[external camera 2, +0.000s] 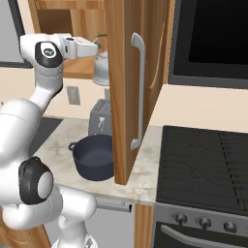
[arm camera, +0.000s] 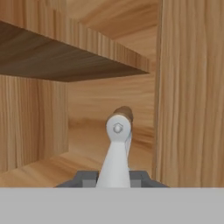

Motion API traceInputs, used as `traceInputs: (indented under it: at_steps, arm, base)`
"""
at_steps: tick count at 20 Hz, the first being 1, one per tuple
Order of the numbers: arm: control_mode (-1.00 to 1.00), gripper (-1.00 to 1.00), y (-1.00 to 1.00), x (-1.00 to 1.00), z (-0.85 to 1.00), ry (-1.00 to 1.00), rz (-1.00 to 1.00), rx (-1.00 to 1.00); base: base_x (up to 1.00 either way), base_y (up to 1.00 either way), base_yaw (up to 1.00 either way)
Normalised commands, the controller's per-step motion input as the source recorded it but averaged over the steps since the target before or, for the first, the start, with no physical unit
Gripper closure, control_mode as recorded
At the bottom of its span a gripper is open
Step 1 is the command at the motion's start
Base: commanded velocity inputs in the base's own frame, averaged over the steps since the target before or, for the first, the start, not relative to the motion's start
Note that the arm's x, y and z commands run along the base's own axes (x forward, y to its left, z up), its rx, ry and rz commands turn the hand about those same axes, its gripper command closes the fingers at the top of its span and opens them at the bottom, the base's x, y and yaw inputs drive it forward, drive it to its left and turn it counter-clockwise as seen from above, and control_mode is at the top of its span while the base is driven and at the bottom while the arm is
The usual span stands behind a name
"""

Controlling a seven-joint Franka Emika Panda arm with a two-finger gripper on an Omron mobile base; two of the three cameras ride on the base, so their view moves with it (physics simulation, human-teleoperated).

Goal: Pick the kettle from the cabinet and place it on a stove burner. Then pick the pot from the counter and place it on another stove burner. Finally, turn both burners on.

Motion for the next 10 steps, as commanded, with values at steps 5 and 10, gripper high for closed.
traceInputs:
  at_steps: [5,10]
  arm:
    - [-1.0,1.0,0.12,-0.4,0.0,0.0,-0.01,0.0]
    - [-1.0,1.0,0.12,-0.38,0.0,0.0,-0.01,0.0]
  base:
    - [0.0,0.0,0.0]
    - [0.0,0.0,0.0]
